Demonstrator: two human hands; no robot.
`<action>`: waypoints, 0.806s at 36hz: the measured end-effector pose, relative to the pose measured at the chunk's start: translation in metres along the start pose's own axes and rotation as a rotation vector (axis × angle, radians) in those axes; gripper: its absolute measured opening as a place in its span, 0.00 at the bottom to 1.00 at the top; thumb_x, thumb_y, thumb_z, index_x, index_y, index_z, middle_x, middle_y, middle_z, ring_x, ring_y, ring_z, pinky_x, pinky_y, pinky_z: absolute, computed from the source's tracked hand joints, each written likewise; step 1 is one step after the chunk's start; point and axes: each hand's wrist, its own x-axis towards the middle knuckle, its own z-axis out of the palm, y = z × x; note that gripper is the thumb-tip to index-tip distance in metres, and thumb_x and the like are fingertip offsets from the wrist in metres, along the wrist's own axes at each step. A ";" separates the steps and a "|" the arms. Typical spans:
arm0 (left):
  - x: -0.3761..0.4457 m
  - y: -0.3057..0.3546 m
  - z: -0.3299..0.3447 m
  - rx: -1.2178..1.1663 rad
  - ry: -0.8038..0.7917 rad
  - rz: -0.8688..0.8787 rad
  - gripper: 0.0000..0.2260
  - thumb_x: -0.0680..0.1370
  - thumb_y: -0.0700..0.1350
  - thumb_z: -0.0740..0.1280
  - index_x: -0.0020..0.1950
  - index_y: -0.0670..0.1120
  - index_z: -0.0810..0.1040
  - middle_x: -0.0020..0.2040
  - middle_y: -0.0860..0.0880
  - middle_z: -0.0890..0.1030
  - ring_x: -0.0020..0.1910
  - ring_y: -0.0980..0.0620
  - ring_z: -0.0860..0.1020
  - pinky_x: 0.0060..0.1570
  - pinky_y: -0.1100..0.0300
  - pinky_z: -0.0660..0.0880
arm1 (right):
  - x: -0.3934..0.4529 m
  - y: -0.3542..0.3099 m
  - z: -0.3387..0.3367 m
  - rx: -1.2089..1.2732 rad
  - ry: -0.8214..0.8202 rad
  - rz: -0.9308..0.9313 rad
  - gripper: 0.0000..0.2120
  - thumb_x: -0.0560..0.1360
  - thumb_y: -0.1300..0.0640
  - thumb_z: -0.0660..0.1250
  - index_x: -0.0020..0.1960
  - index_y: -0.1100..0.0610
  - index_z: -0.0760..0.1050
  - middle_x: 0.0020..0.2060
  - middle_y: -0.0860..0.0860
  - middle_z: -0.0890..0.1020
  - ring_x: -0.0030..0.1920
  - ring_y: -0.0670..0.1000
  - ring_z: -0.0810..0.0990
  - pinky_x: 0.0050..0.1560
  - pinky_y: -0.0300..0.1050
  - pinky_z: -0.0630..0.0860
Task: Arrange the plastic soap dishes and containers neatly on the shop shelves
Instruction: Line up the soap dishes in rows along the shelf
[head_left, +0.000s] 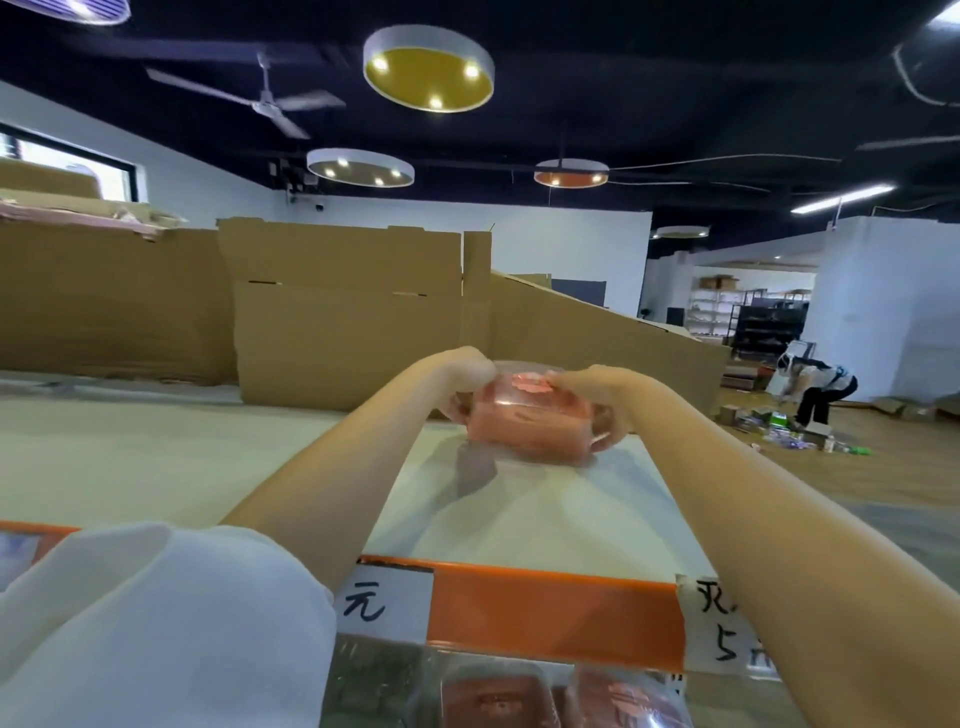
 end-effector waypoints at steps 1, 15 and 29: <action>-0.002 0.002 -0.001 -0.038 0.001 -0.004 0.12 0.83 0.39 0.53 0.44 0.38 0.72 0.45 0.40 0.74 0.44 0.40 0.77 0.55 0.45 0.77 | -0.006 -0.002 -0.001 0.057 -0.007 -0.009 0.17 0.77 0.45 0.66 0.53 0.59 0.73 0.50 0.59 0.79 0.49 0.60 0.80 0.49 0.58 0.78; -0.076 -0.013 -0.004 -0.237 0.187 0.140 0.18 0.78 0.56 0.63 0.56 0.42 0.75 0.46 0.43 0.77 0.43 0.46 0.78 0.45 0.53 0.80 | -0.079 0.012 0.013 0.482 -0.089 -0.296 0.17 0.78 0.51 0.66 0.64 0.56 0.72 0.50 0.55 0.80 0.44 0.53 0.80 0.37 0.48 0.80; -0.202 -0.051 0.008 -0.084 0.363 0.405 0.19 0.80 0.59 0.59 0.56 0.43 0.71 0.45 0.48 0.76 0.38 0.54 0.76 0.32 0.66 0.75 | -0.193 0.050 0.036 0.594 -0.114 -0.365 0.20 0.78 0.49 0.65 0.66 0.58 0.71 0.55 0.57 0.78 0.45 0.53 0.79 0.30 0.42 0.80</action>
